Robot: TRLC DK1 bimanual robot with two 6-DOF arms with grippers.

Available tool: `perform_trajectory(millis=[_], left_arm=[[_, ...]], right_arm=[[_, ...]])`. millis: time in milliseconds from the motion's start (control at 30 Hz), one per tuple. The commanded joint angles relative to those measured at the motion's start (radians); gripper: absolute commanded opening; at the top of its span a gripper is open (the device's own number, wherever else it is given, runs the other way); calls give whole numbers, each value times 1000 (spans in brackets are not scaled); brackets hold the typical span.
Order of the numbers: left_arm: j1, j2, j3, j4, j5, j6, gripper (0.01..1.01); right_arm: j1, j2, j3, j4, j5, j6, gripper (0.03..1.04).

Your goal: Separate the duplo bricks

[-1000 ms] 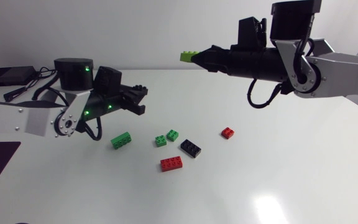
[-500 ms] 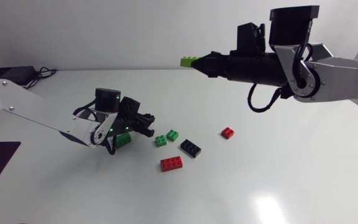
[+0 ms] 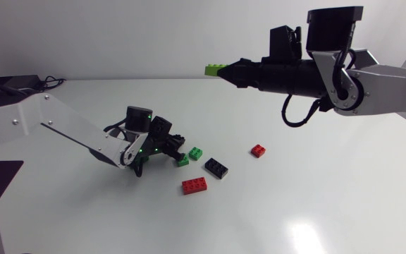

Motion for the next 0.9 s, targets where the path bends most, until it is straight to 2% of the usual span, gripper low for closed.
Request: perform_trajectory(millis=[0,300,467,633,867], left_arm=[[-3,33,23,9,-11,28,385],[11,24,-14,11,-31,55,433],[12,4,-37,11,-31,60,664],[23,-53,-55,-11,-31,63,833],[74,-243,-130,-46,-31,123,874]], right_arm=[[-6,4,-13,15,-6,-16,97],[-11,8,-14,16,-14,-18,98],[-11,8,-24,22,-17,-19,100],[-11,-1,-33,24,-20,-19,100],[-11,-15,-39,16,-26,-21,100]])
